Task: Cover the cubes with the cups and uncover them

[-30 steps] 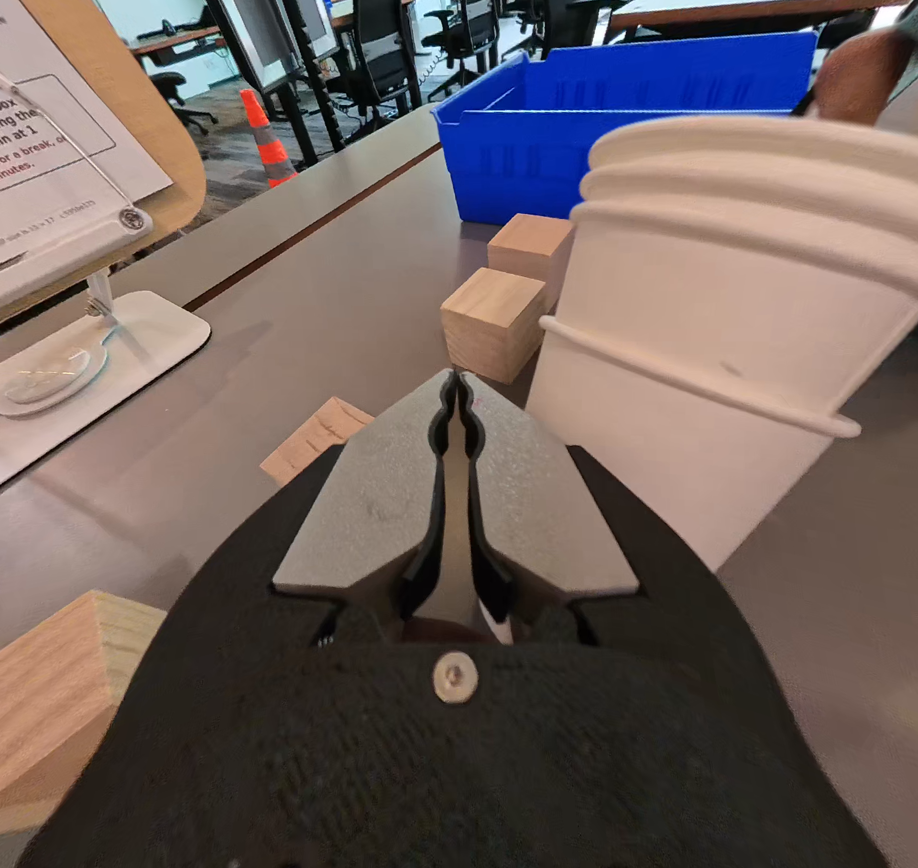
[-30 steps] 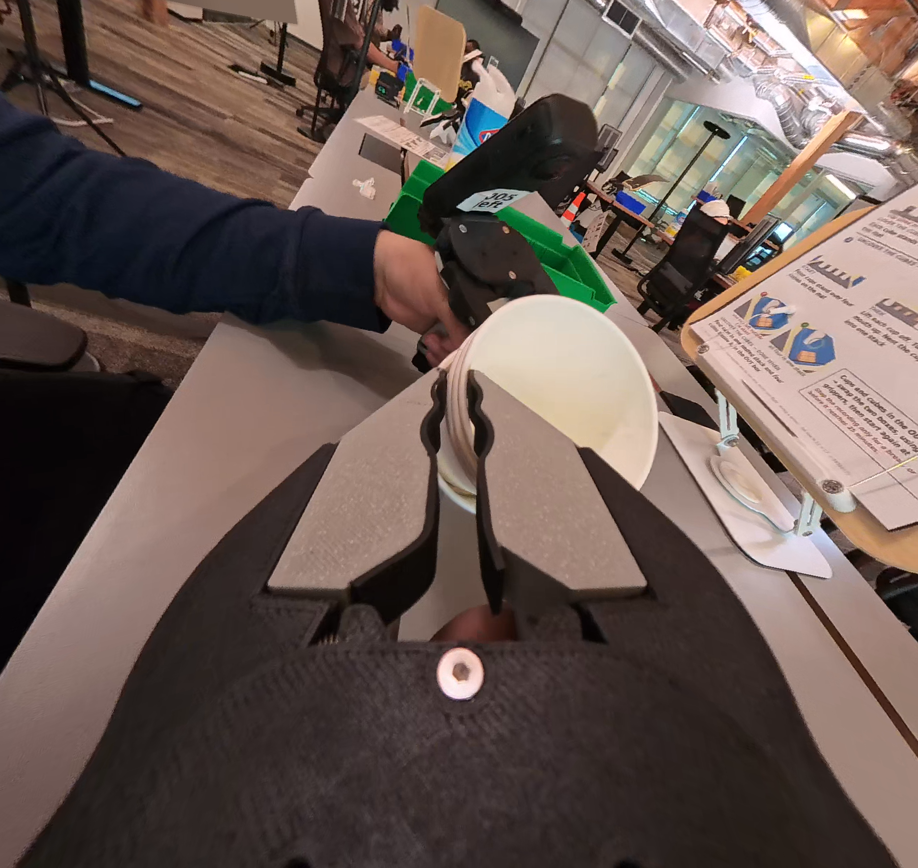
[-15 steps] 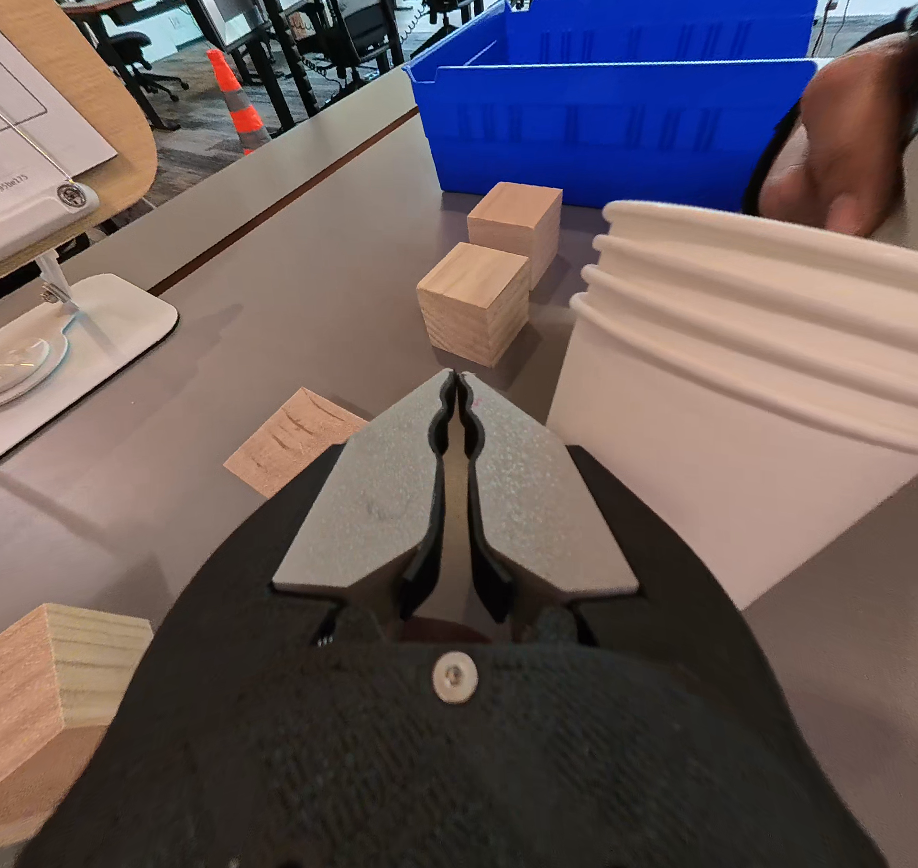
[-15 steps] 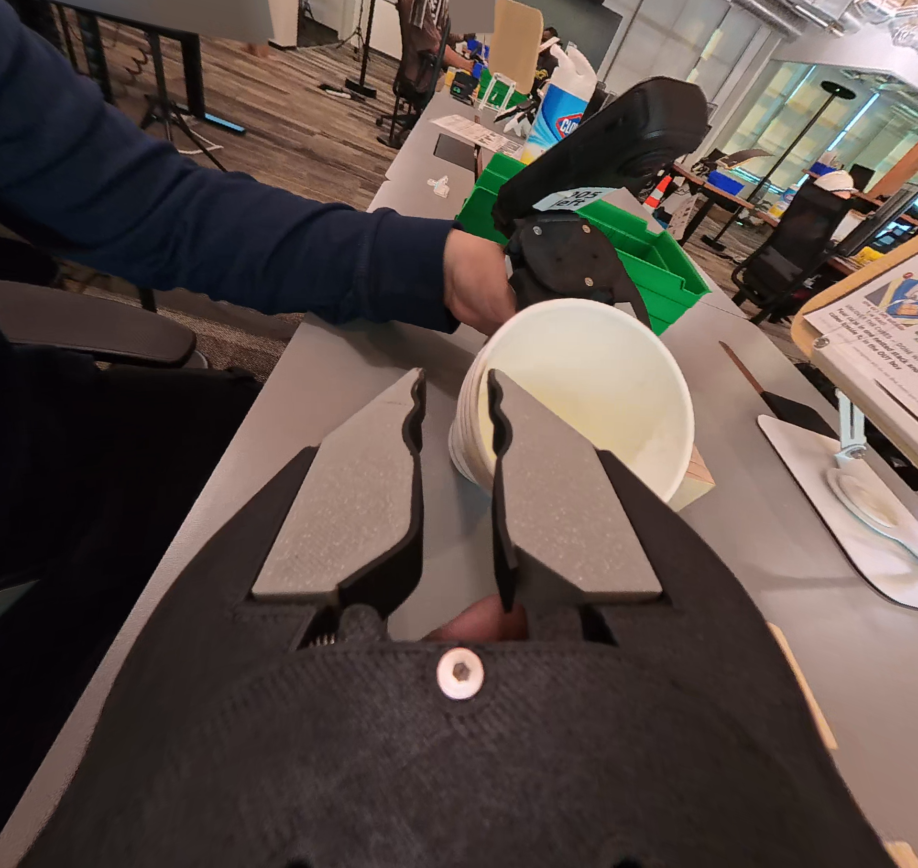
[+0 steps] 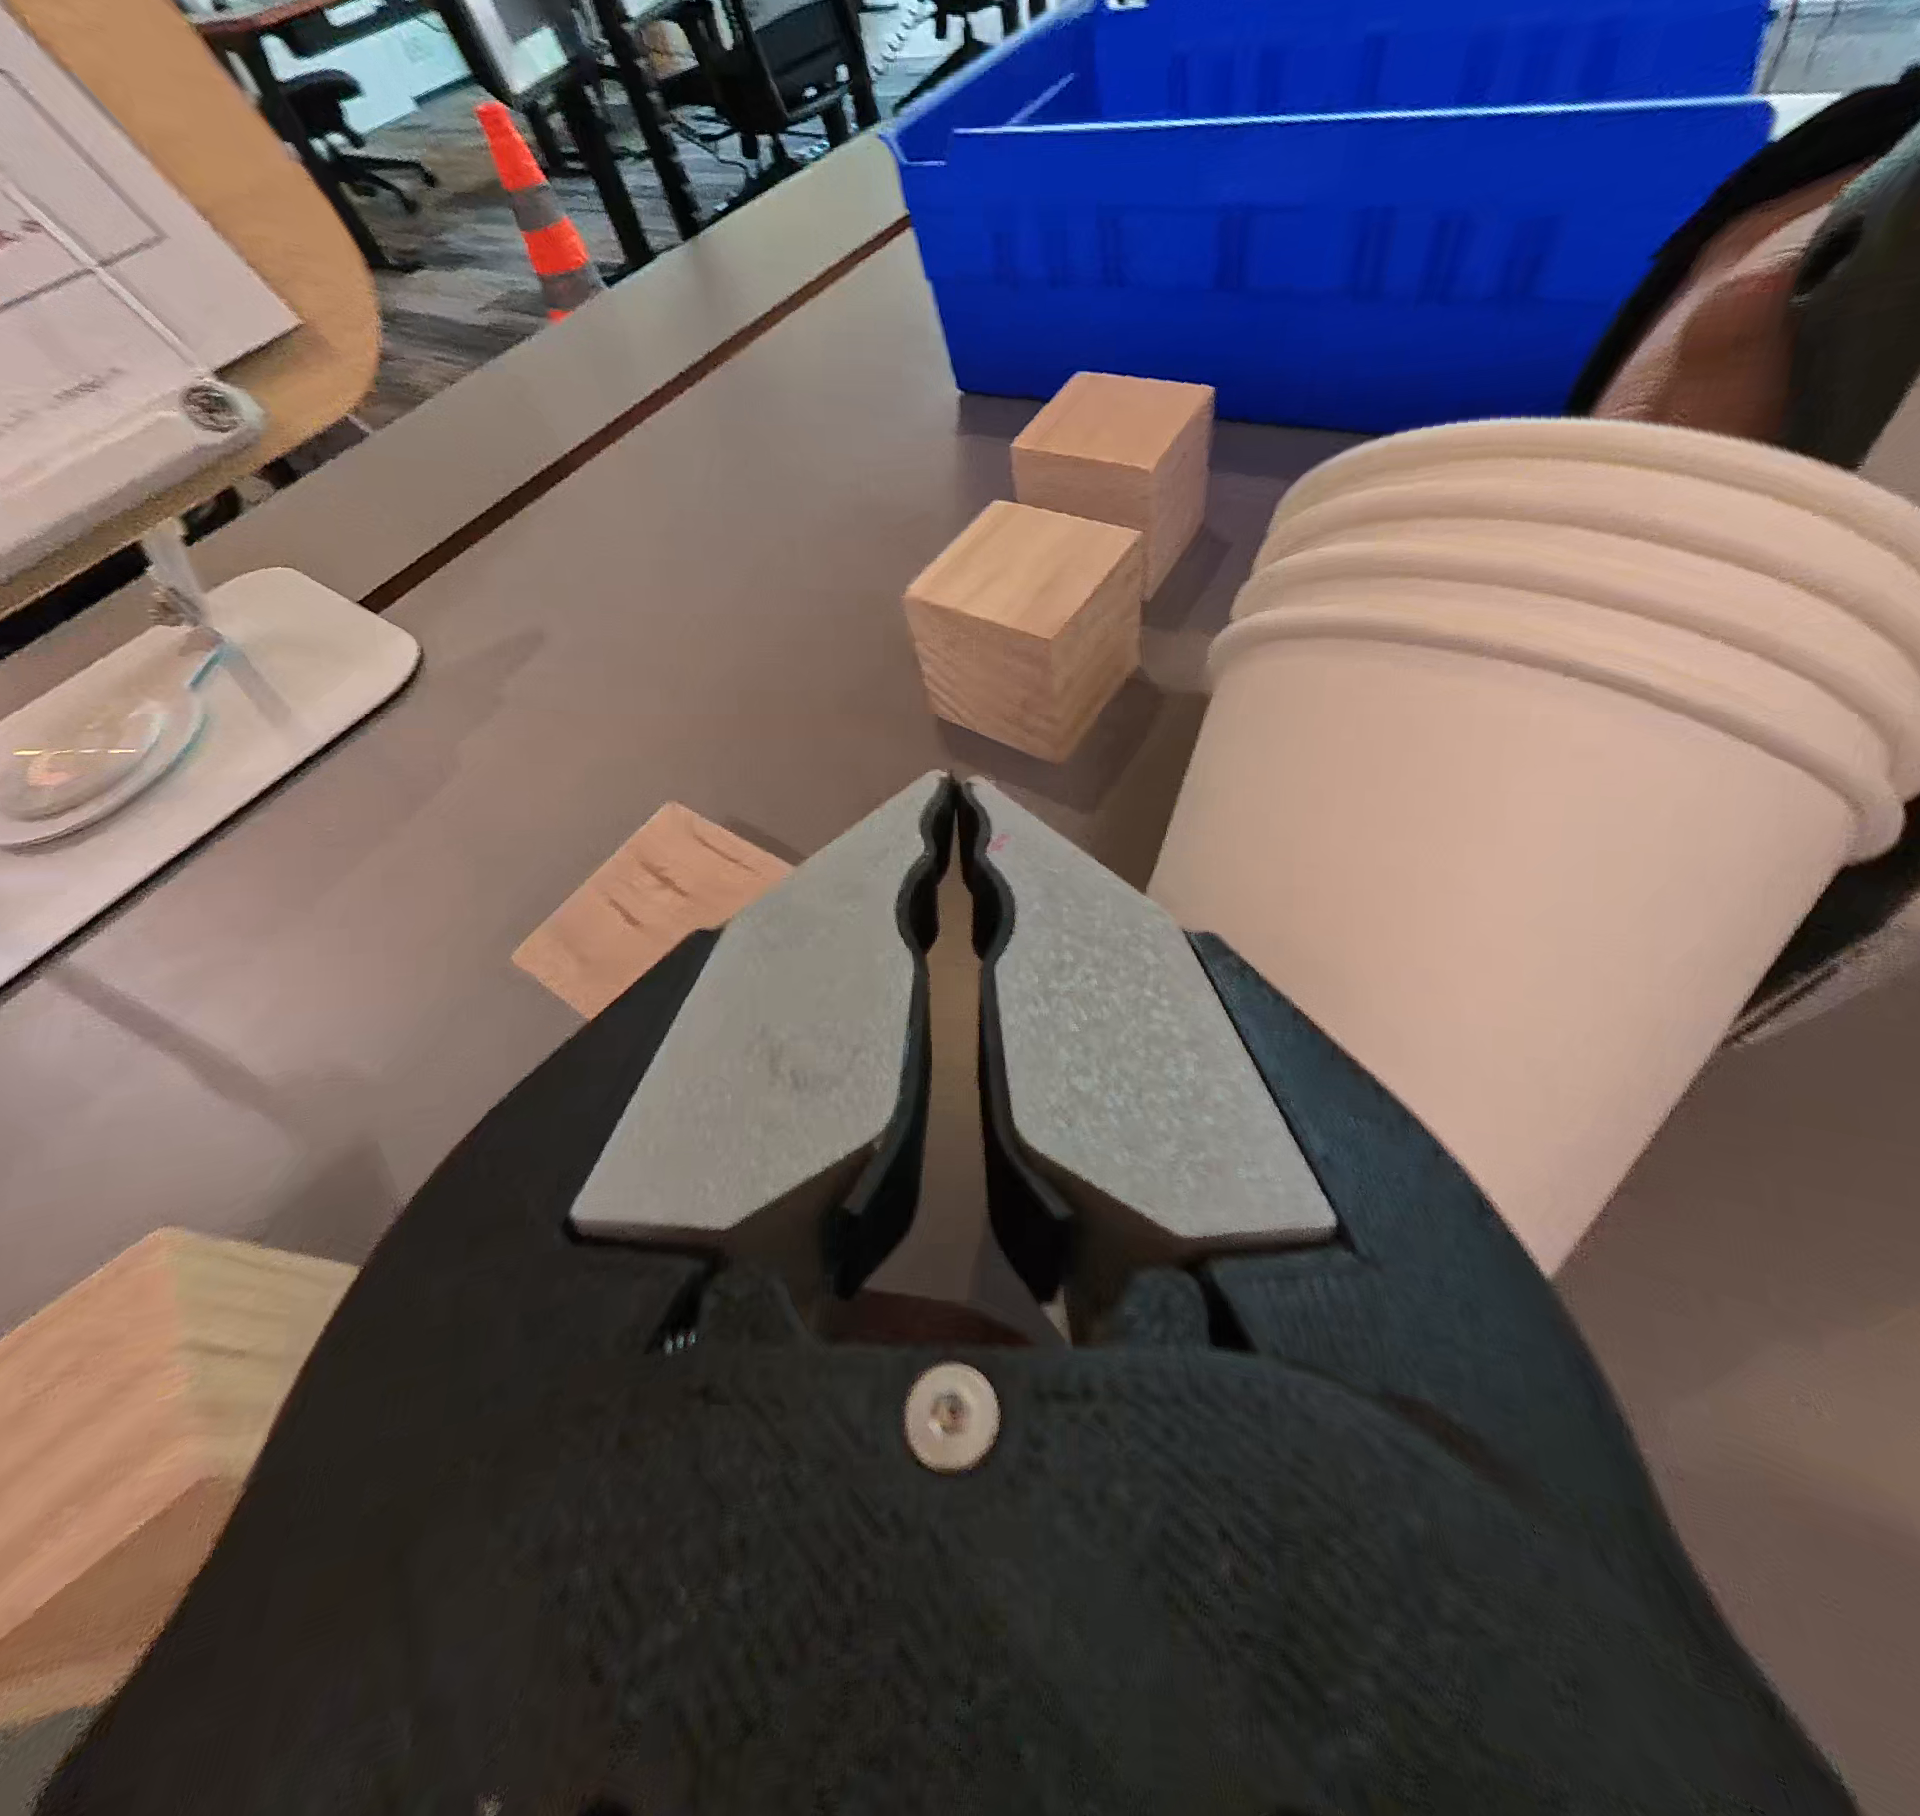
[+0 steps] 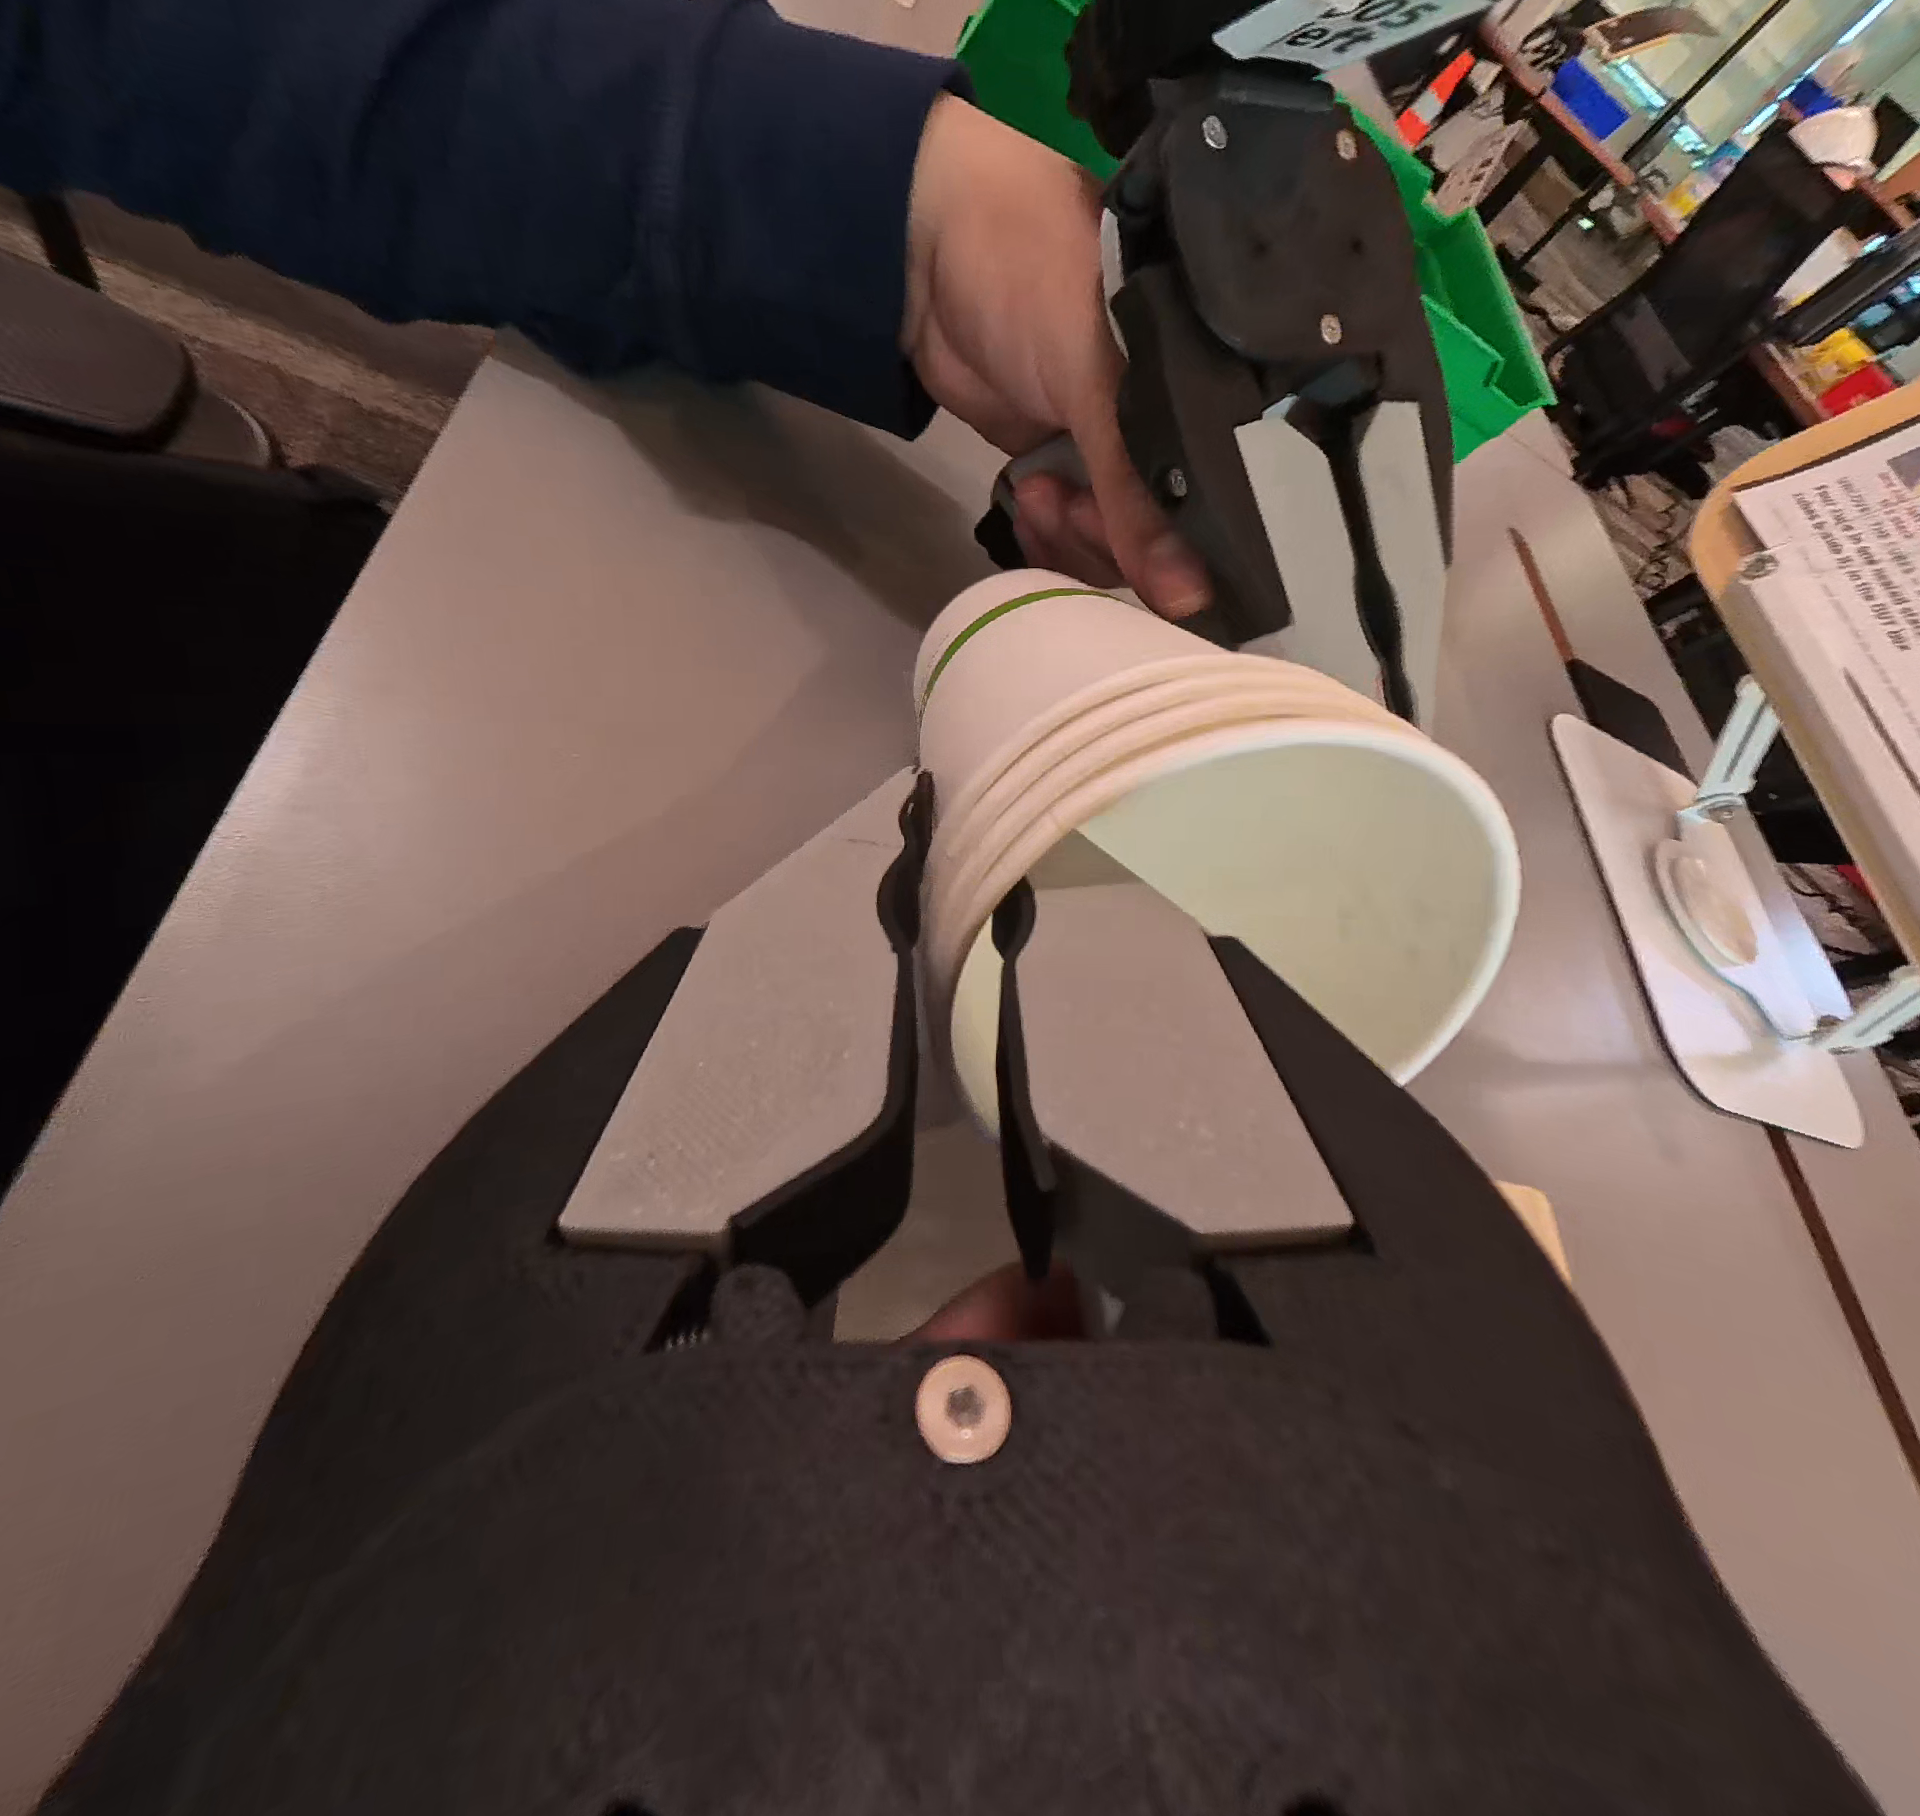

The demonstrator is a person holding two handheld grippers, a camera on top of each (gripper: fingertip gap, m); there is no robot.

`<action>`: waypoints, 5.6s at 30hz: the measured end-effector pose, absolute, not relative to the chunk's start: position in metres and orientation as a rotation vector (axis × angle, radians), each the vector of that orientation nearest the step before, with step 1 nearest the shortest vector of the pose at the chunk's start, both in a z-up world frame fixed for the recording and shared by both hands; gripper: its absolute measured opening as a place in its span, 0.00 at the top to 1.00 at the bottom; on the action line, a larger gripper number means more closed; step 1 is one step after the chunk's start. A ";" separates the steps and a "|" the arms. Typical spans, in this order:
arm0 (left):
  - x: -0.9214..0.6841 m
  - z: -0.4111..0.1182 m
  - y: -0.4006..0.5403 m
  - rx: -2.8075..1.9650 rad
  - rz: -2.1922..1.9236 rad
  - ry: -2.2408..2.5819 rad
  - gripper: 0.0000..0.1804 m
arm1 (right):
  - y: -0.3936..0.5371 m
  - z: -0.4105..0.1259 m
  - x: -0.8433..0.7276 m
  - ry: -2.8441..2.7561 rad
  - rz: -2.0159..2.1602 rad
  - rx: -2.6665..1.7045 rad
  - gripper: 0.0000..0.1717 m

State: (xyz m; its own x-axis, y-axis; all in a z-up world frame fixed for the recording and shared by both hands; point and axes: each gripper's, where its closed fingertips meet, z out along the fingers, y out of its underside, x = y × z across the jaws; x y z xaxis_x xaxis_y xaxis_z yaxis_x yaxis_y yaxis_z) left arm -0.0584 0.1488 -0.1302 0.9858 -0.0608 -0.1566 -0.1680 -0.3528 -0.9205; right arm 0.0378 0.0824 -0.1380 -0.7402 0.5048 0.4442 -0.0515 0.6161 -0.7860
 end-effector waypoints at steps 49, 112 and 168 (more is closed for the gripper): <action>-0.118 -0.085 0.133 -1.702 0.254 -0.171 1.00 | 0.438 -0.022 0.080 -1.263 0.502 -1.440 0.98; -0.110 -0.103 0.141 -1.794 0.299 -0.071 0.98 | 0.319 -0.044 -0.024 -1.900 0.587 -1.305 0.65; -0.119 -0.182 0.162 -2.169 0.317 -0.171 0.62 | 0.225 -0.134 -0.048 -1.557 1.032 -1.359 0.63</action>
